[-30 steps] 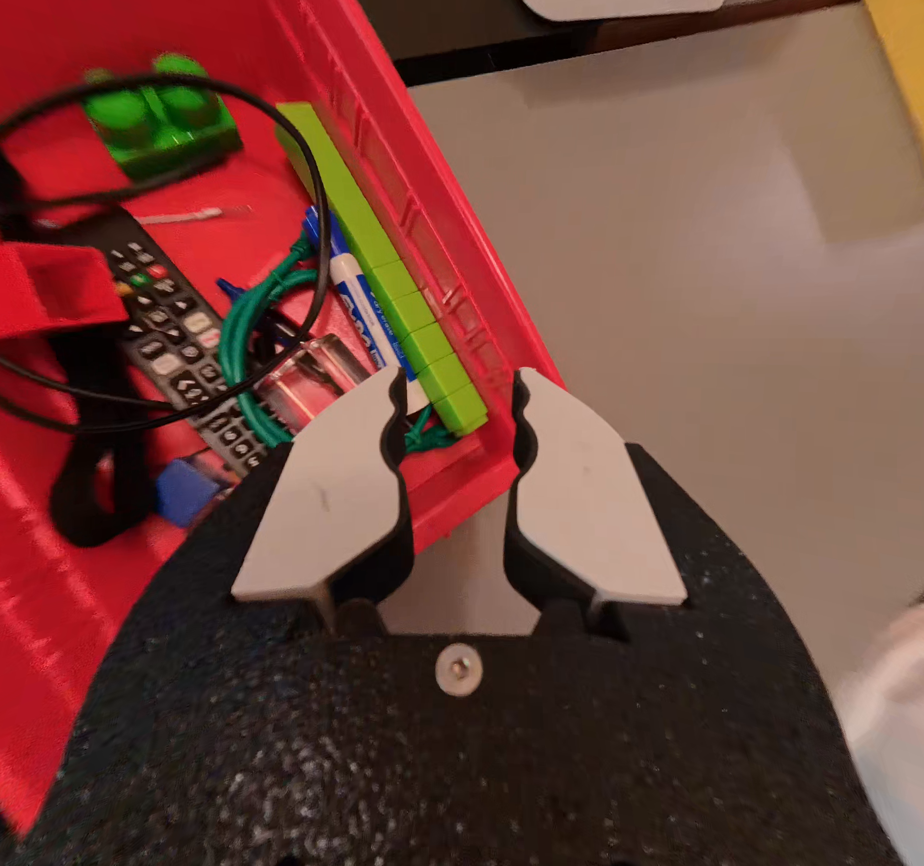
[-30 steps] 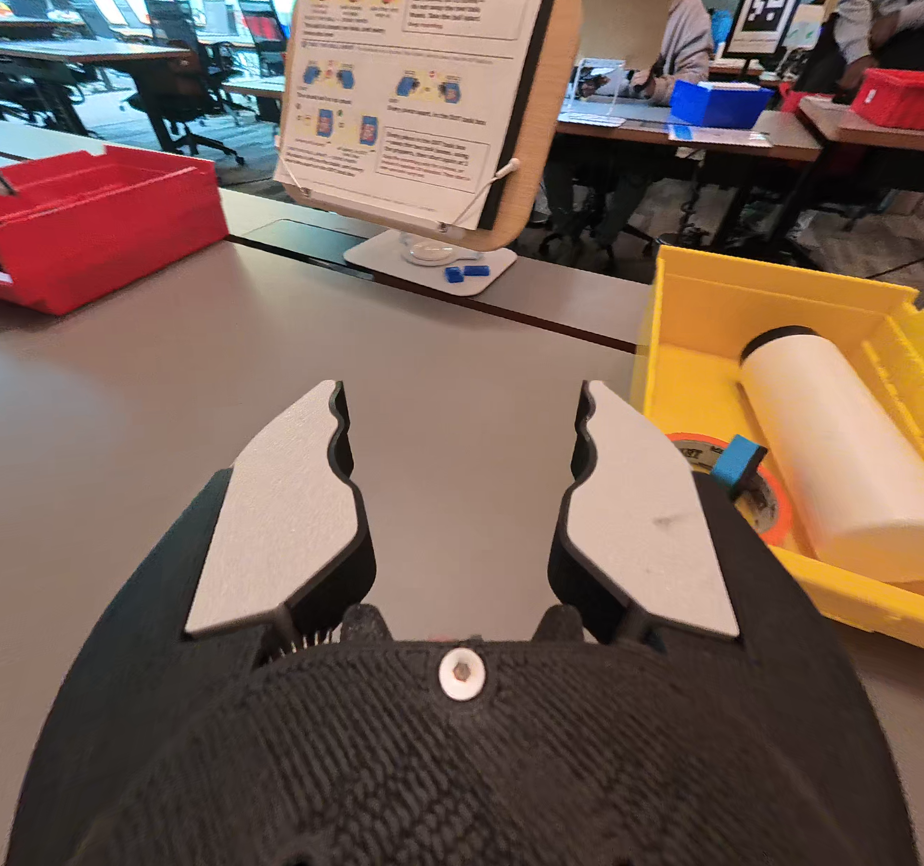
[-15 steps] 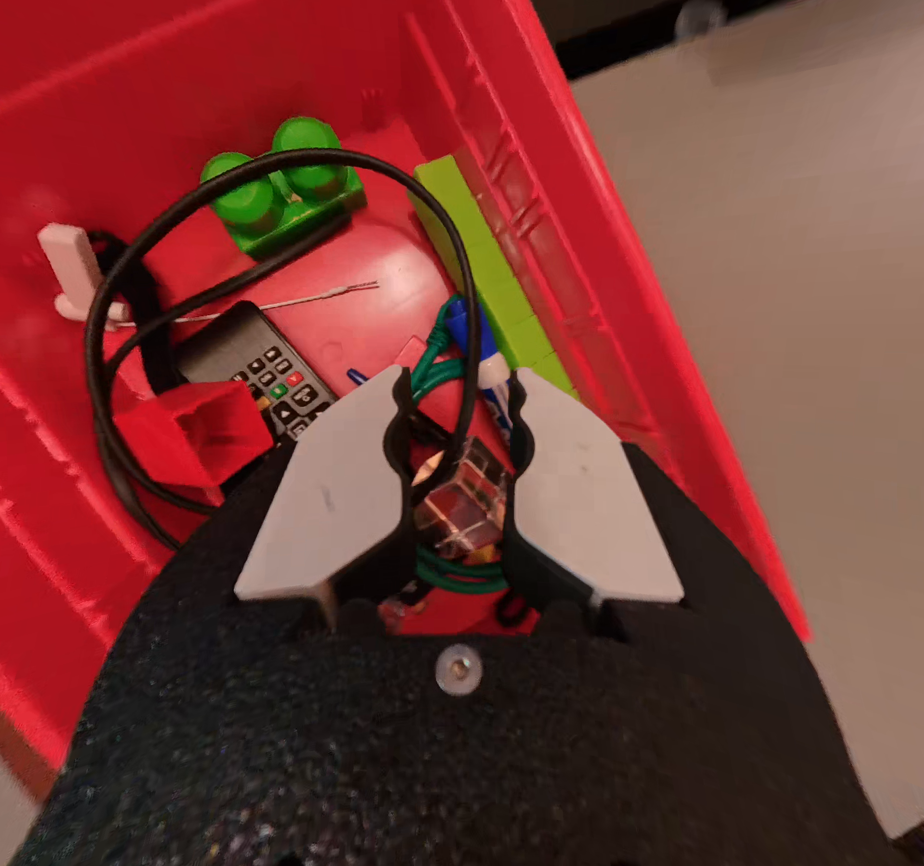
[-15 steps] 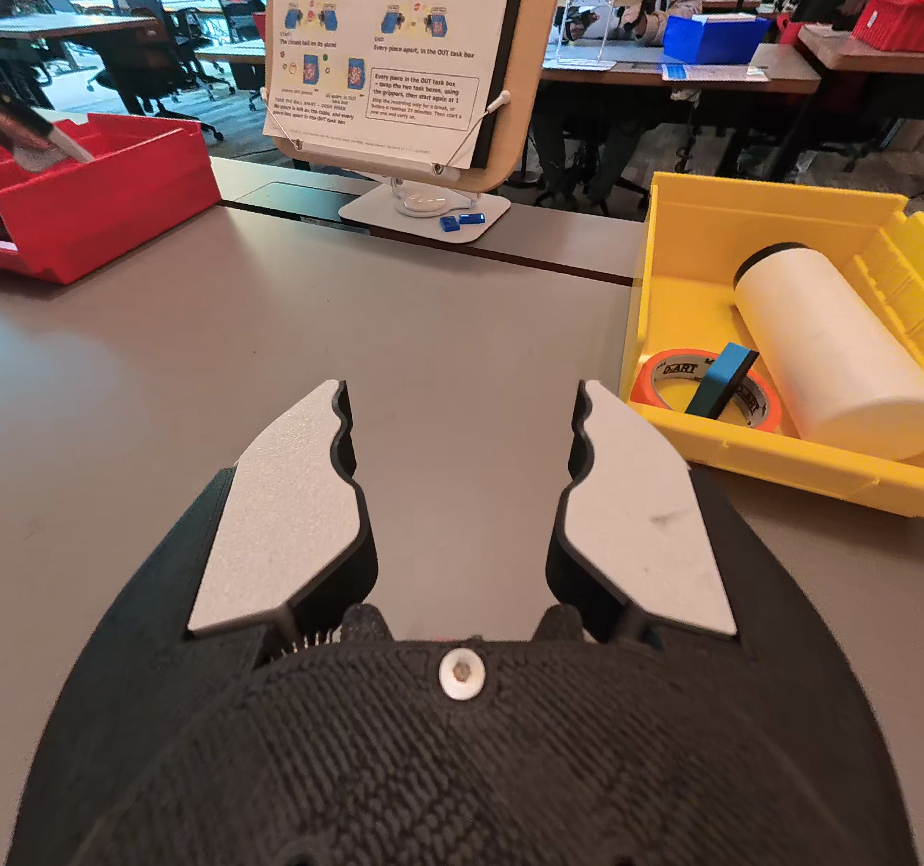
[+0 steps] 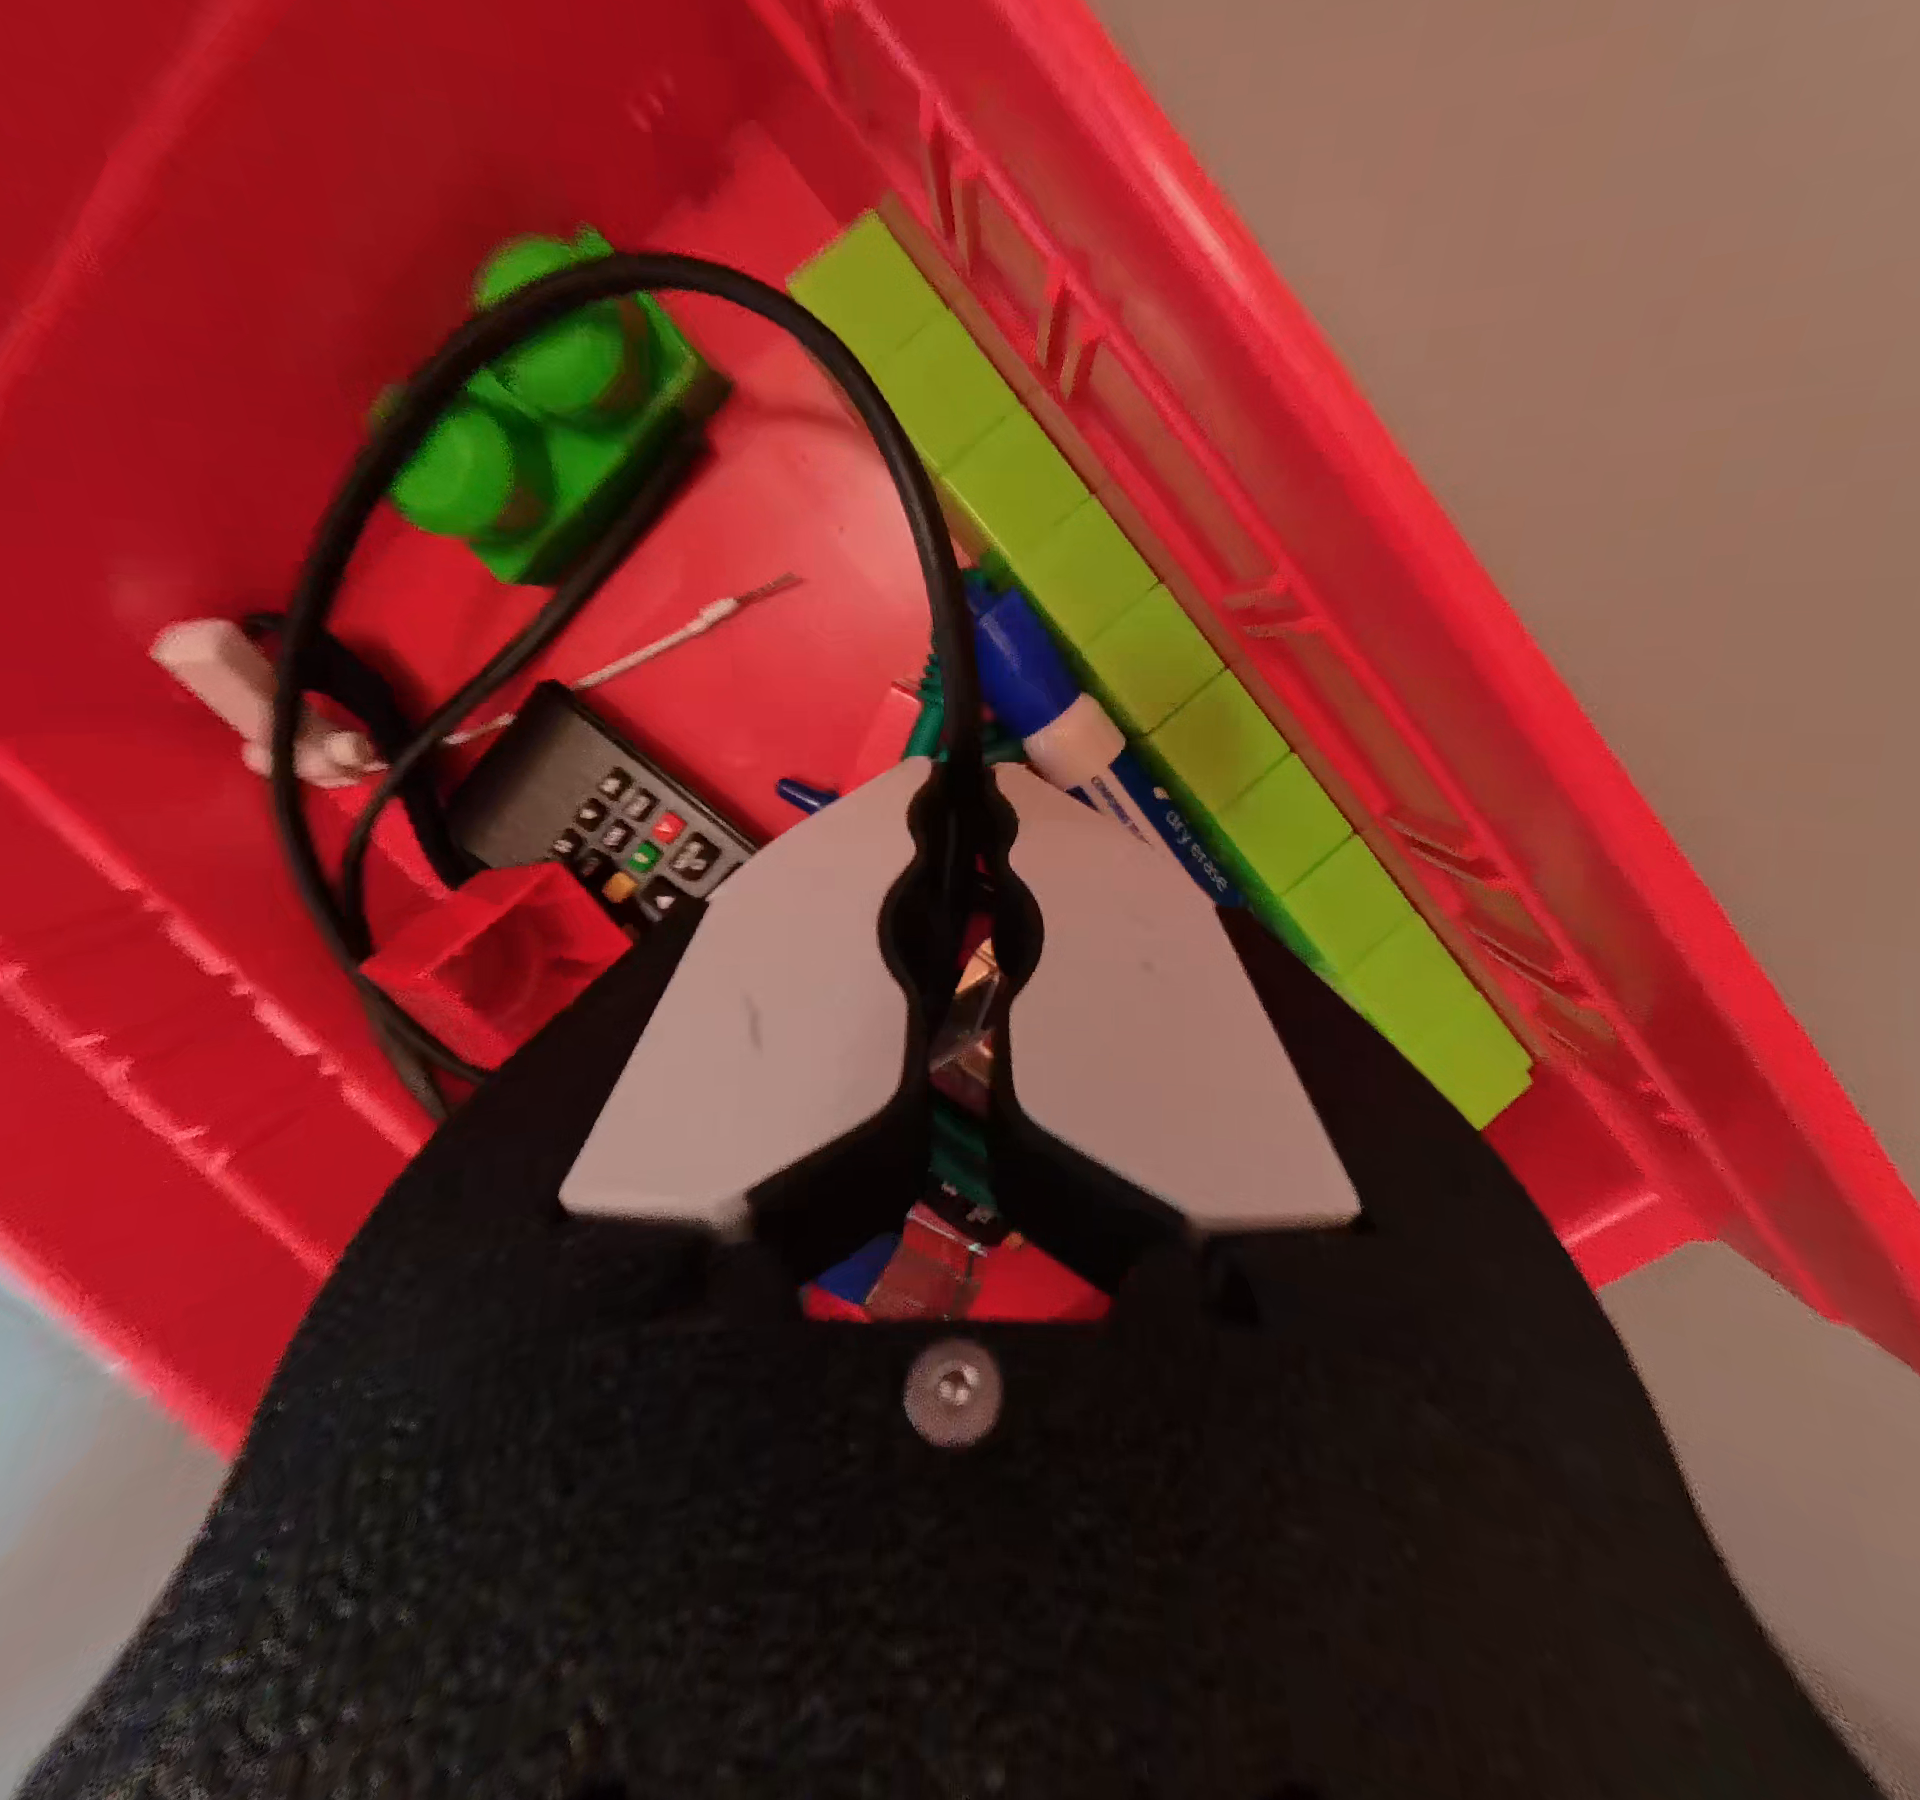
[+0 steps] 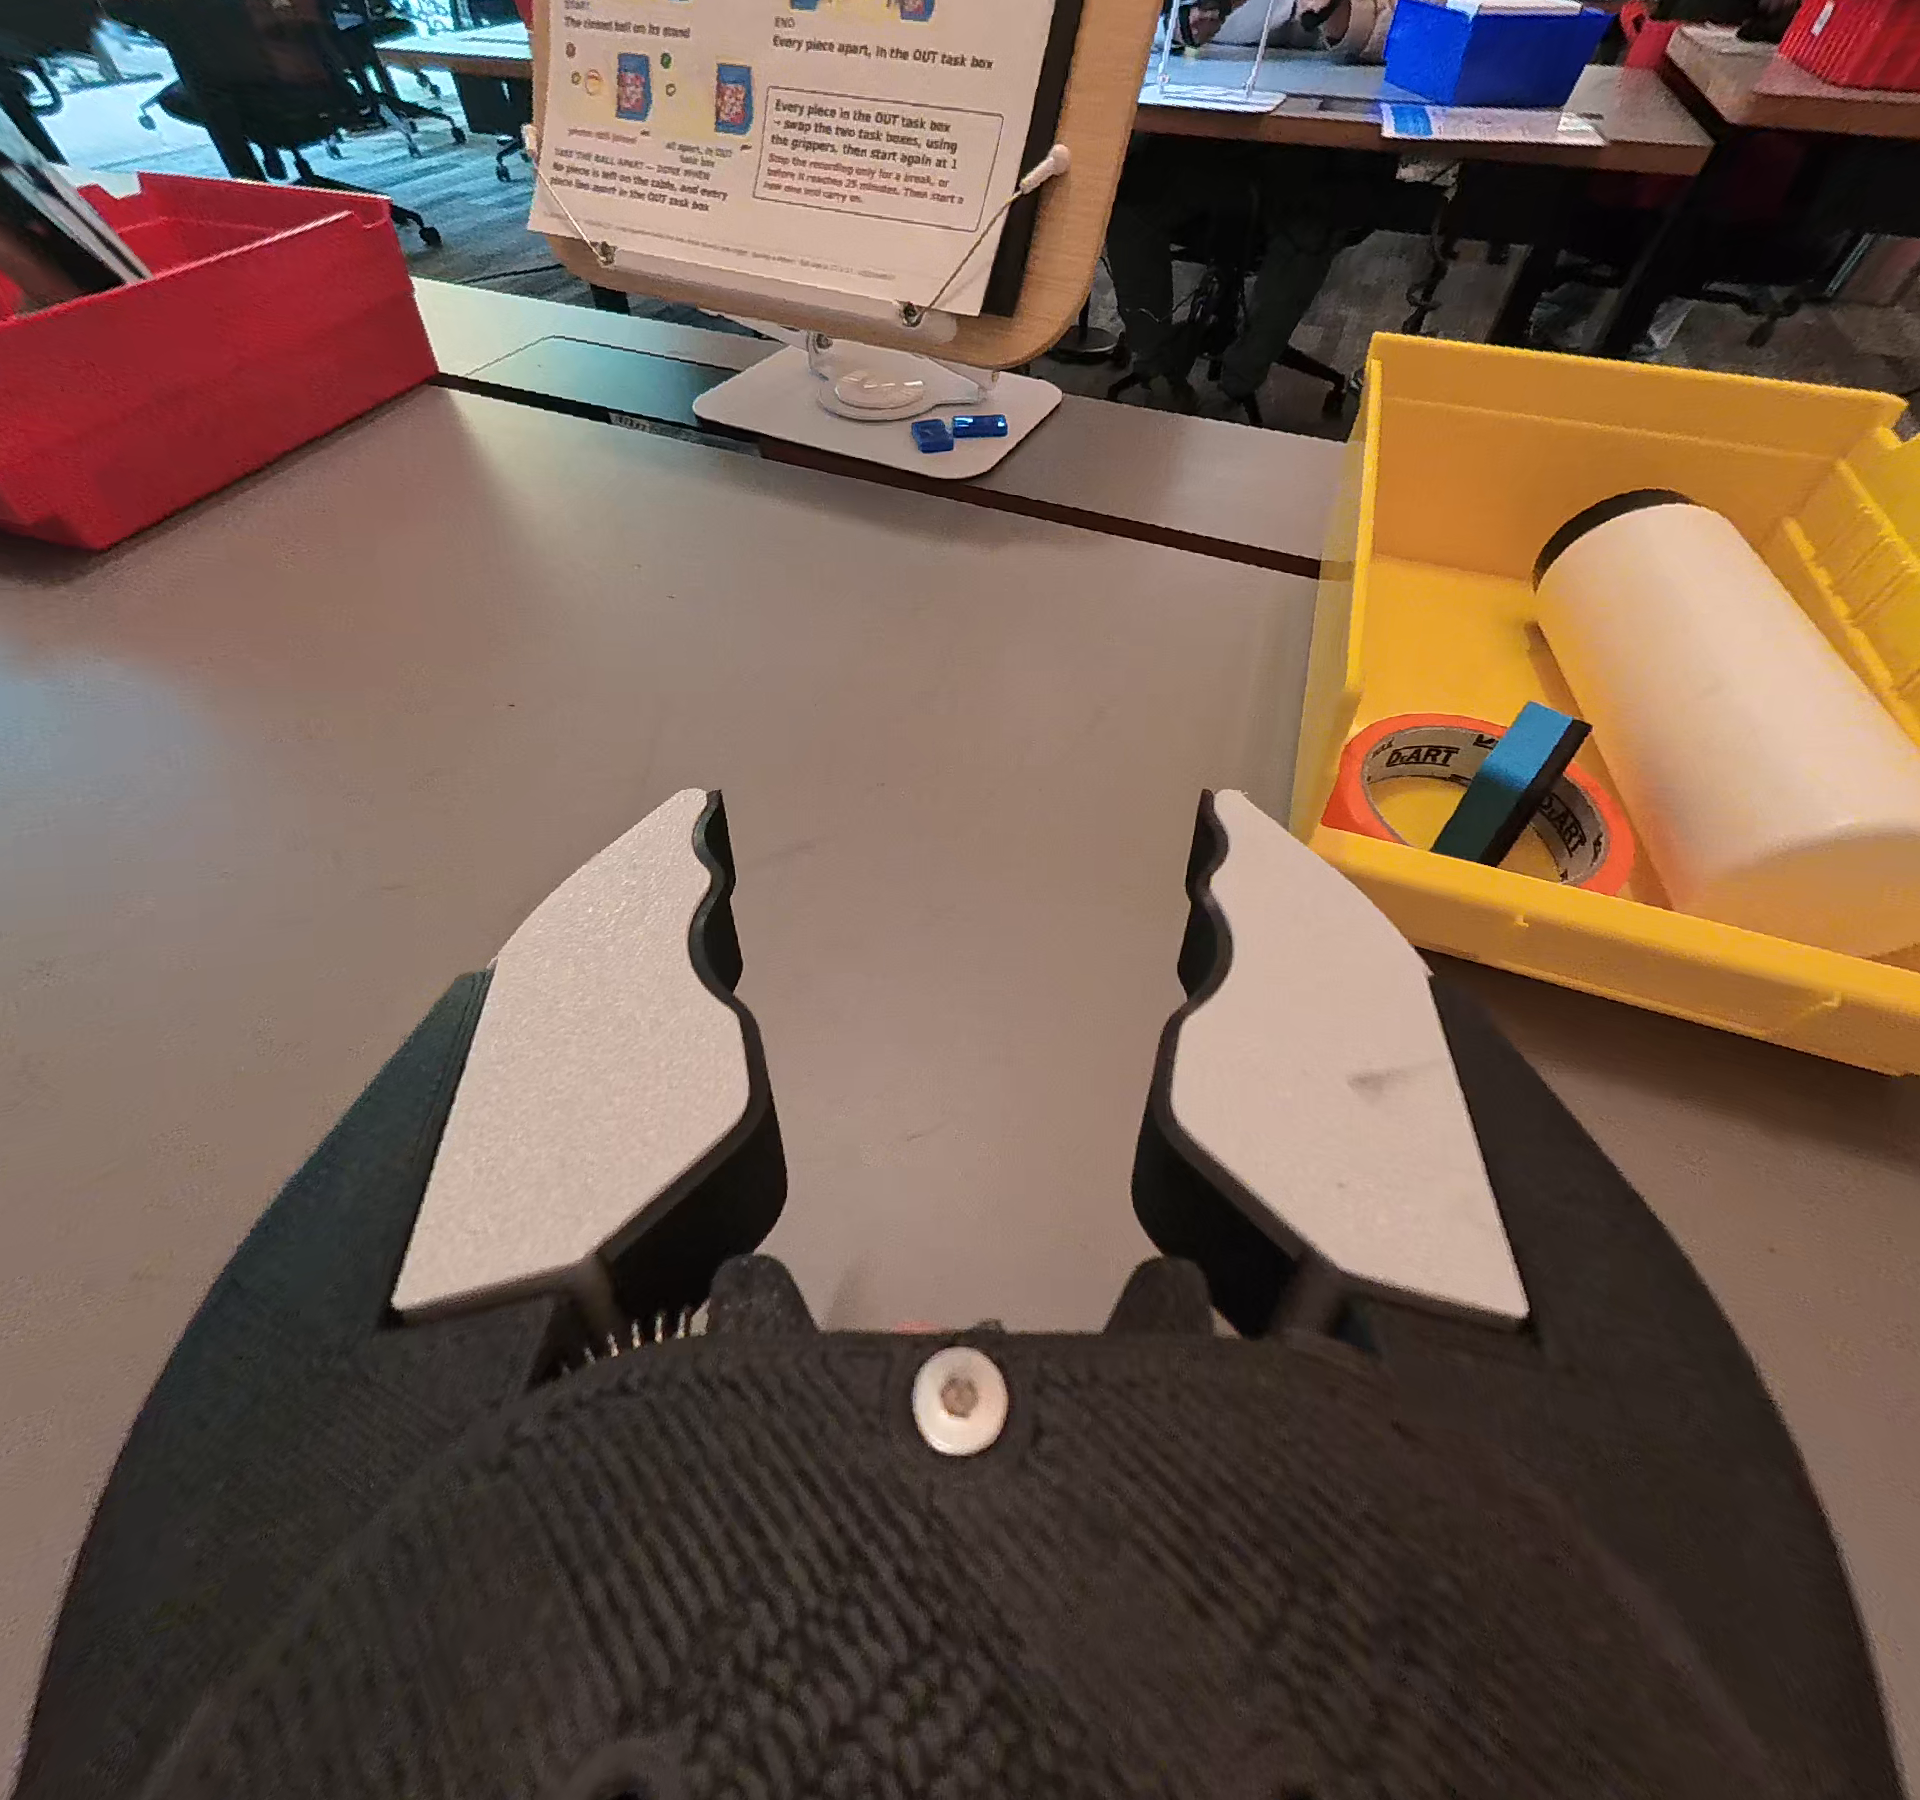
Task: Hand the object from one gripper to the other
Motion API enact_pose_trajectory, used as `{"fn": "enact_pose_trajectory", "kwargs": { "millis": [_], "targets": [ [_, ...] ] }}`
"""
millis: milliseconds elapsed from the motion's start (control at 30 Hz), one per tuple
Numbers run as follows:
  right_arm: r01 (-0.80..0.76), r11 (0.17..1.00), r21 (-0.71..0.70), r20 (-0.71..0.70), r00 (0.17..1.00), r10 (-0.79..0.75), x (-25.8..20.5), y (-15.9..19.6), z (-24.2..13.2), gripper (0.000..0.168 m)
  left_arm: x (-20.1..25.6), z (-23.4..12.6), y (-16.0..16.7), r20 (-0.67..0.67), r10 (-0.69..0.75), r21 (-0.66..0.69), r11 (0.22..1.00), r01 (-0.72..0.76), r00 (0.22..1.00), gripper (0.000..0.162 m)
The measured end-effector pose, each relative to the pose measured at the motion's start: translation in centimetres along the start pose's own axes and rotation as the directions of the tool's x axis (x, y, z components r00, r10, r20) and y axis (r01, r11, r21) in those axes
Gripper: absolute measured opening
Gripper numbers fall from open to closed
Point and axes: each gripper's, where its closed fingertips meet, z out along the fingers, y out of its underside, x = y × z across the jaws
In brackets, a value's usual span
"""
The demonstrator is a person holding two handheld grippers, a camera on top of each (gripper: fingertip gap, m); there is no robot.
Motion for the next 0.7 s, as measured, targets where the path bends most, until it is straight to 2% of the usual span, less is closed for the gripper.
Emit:
{"fn": "enact_pose_trajectory", "kwargs": {
  "millis": [133,300,467,600,700],
  "targets": [
    [0.008,1.000,0.019,0.021,1.000,-0.009,-0.6,-0.6,0.1,0.083,-0.9,-5.0,-2.6,0.067,0.034,0.210,0.977,-0.047,0.997,0.005],
    [0.052,0.996,0.067,0.071,0.996,-0.057,-2.6,-2.5,0.7,0.082,0.9,-16.9,-6.9,0.083,0.065,0.545,0.833,-0.100,0.994,0.006],
    [0.105,0.984,0.143,0.165,0.978,-0.129,-6.2,-4.7,1.9,0.083,8.9,-28.3,-9.2,0.033,0.217,0.753,0.636,-0.167,0.976,0.005],
    [0.091,0.971,0.221,0.278,0.949,-0.152,-10.1,-6.6,2.9,0.083,16.3,-34.1,-9.9,0.035,0.353,0.827,0.515,-0.225,0.935,0.005],
    [0.135,0.954,0.269,0.313,0.924,-0.219,-12.5,-8.5,3.2,0.084,21.3,-37.7,-10.7,0.032,0.426,0.871,0.431,-0.234,0.904,0.005]
  ]
}}
